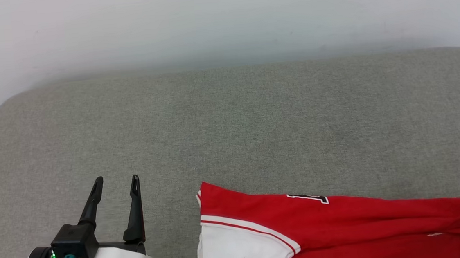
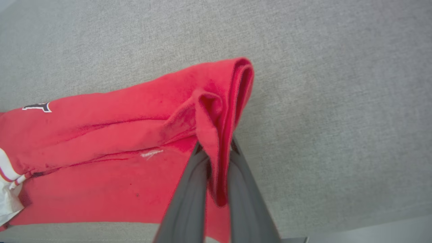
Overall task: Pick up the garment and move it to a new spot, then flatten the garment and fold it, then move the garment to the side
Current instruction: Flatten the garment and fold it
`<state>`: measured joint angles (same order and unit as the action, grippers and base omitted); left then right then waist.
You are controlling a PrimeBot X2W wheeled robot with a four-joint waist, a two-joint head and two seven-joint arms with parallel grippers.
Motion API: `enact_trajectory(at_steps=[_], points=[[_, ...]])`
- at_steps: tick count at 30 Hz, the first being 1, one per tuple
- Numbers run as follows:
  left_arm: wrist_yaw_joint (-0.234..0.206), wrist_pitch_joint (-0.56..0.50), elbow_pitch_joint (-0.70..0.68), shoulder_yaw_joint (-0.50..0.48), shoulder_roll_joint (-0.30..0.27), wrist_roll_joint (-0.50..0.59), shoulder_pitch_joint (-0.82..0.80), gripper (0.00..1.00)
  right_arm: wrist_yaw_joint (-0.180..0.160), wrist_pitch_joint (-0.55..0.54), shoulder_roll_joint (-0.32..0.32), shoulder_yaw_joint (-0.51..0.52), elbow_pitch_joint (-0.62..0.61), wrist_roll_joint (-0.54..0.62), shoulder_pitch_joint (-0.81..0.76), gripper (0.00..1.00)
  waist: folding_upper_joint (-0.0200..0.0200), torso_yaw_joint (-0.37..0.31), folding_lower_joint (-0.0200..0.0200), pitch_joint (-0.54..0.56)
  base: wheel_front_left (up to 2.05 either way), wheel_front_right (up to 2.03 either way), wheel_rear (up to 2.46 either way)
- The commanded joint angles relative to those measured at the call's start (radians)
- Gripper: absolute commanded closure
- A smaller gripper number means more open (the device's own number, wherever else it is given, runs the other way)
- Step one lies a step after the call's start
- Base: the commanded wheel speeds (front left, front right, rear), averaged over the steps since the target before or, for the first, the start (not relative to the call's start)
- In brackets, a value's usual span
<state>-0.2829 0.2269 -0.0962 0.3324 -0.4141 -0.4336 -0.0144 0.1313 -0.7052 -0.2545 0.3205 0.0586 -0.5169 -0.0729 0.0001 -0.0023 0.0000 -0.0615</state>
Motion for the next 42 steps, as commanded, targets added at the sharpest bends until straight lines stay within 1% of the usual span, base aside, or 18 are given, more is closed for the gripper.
enact_trajectory(at_steps=[1, 2, 4, 5, 9, 12, 15, 17, 20, 24, 25, 29, 35, 39, 42], points=[[-0.004, -0.001, -0.001, 0.003, -0.001, 0.004, 0.011, 0.0, -0.001, -0.009, 0.006, 0.02, -0.01, -0.01, -0.006, 1.0, -0.0001, -0.002, 0.0, 0.004, 0.0, 0.0, 0.0], [-0.004, 0.0, 0.0, 0.004, 0.0, 0.003, 0.01, 0.0, -0.001, -0.022, 0.024, 0.031, -0.013, -0.033, 0.002, 1.0, -0.0001, -0.003, 0.0, 0.006, 0.0, 0.0, 0.0], [0.002, 0.0, 0.002, 0.008, 0.004, -0.004, 0.009, 0.0, -0.001, -0.083, 0.102, 0.057, -0.007, -0.154, 0.024, 1.0, -0.0001, -0.003, 0.0, 0.012, 0.0, 0.0, 0.0], [0.005, -0.002, 0.005, 0.012, 0.001, -0.002, 0.008, 0.0, -0.001, -0.127, 0.125, 0.058, -0.012, -0.209, 0.027, 1.0, -0.0001, 0.0, 0.0, 0.016, 0.0, 0.0, 0.0], [0.006, -0.006, 0.011, 0.024, 0.004, 0.001, 0.0, 0.0, -0.001, -0.258, 0.187, 0.054, -0.042, -0.411, 0.009, 1.0, -0.0001, 0.01, 0.0, 0.025, 0.0, 0.0, 0.0], [0.005, -0.009, 0.015, 0.029, 0.006, 0.002, -0.005, 0.0, -0.001, -0.303, 0.202, 0.022, -0.046, -0.536, -0.006, 1.0, -0.0001, 0.023, 0.0, 0.029, 0.0, 0.0, 0.0], [0.009, -0.011, 0.015, 0.036, 0.01, 0.002, -0.017, 0.0, -0.001, -0.294, 0.206, -0.052, -0.02, -0.69, -0.023, 1.0, -0.0001, 0.04, 0.0, 0.029, 0.0, 0.0, 0.0], [0.013, -0.011, 0.016, 0.038, 0.008, 0.003, -0.025, 0.0, -0.001, -0.269, 0.206, -0.112, -0.011, -0.762, -0.025, 1.0, -0.0001, 0.051, 0.0, 0.025, 0.0, 0.0, 0.0], [0.021, -0.015, 0.019, 0.047, 0.011, 0.004, -0.04, 0.0, -0.001, -0.223, 0.205, -0.202, 0.002, -0.831, -0.009, 1.0, -0.0001, 0.072, 0.0, 0.016, 0.0, 0.0, 0.0], [0.029, -0.013, 0.026, 0.057, 0.014, 0.005, -0.058, 0.0, -0.001, -0.155, 0.205, -0.325, 0.026, -0.872, 0.025, 1.0, -0.0001, 0.101, 0.0, -0.001, 0.0, 0.0, 0.0], [0.029, -0.013, 0.026, 0.057, 0.014, 0.005, -0.058, 0.0, -0.001, -0.155, 0.205, -0.325, 0.026, -0.872, 0.025, 1.0, -0.0001, 0.101, 0.0, -0.001, 0.0, 0.0, 0.0], [0.039, -0.007, 0.032, 0.056, 0.014, 0.001, -0.077, 0.0, -0.001, -0.094, 0.205, -0.434, 0.05, -0.885, 0.07, 1.0, -0.0001, 0.127, 0.0, -0.03, 0.0, 0.0, 0.0], [0.046, 0.009, 0.042, 0.055, 0.033, 0.0, -0.106, 0.0, -0.001, -0.005, 0.205, -0.551, 0.067, -0.921, 0.154, 1.0, -0.0001, 0.153, 0.0, -0.103, 0.0, 0.0, 0.0], [0.055, 0.022, 0.056, 0.056, 0.048, 0.004, -0.126, 0.0, -0.001, 0.046, 0.205, -0.602, 0.107, -0.886, 0.2, 1.0, -0.0001, 0.159, 0.0, -0.145, 0.0, 0.0, 0.0], [0.064, 0.028, 0.073, 0.055, 0.059, 0.005, -0.14, 0.0, -0.001, 0.083, 0.201, -0.626, 0.15, -0.835, 0.224, 1.0, -0.0001, 0.16, 0.0, -0.161, 0.0, 0.0, 0.0]])
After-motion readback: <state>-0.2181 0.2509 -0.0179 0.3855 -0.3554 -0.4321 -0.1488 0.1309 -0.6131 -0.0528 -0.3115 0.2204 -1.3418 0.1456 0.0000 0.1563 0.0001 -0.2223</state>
